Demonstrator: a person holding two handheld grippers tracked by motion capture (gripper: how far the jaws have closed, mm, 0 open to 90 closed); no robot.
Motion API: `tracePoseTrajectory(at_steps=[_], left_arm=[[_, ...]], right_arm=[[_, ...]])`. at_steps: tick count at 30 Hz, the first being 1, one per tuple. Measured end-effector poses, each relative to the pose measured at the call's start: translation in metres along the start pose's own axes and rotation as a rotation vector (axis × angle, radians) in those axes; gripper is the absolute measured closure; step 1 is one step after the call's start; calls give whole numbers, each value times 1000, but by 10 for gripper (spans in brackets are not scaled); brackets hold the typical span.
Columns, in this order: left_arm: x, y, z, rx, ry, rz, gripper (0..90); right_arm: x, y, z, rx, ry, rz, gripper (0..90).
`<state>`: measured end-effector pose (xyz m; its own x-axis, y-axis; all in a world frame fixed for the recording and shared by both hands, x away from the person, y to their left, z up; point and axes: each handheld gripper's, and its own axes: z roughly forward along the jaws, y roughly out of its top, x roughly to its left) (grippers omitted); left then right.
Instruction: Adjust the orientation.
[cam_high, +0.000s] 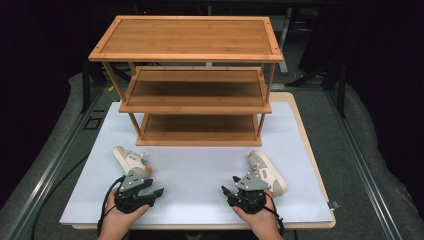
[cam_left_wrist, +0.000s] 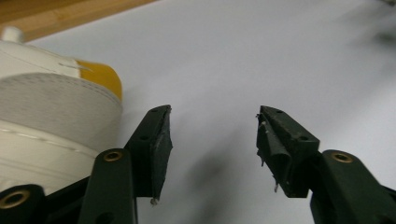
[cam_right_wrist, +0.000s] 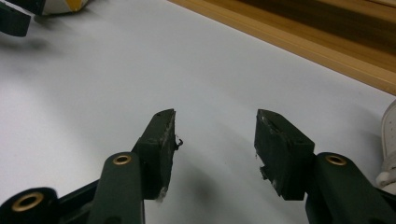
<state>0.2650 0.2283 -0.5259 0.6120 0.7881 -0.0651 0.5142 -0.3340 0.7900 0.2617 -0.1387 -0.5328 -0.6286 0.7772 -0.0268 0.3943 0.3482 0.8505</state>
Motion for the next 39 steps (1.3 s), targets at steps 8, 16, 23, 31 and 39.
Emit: tracePoseTrajectory(at_steps=[8,16,23,31,39], left_arm=[[16,2,-17,-29,36,-69,524],[21,4,-30,-75,34,-87,523],[34,6,-37,-84,91,-93,524],[34,2,-39,-79,106,-91,527],[37,-7,-51,-74,114,-140,521]], right_arm=[[-3,-1,-1,1,2,19,485],[-3,-1,-1,6,10,23,469],[-3,-1,-1,10,7,24,461],[-3,-1,-2,2,16,31,460],[-4,-2,-2,6,17,45,451]])
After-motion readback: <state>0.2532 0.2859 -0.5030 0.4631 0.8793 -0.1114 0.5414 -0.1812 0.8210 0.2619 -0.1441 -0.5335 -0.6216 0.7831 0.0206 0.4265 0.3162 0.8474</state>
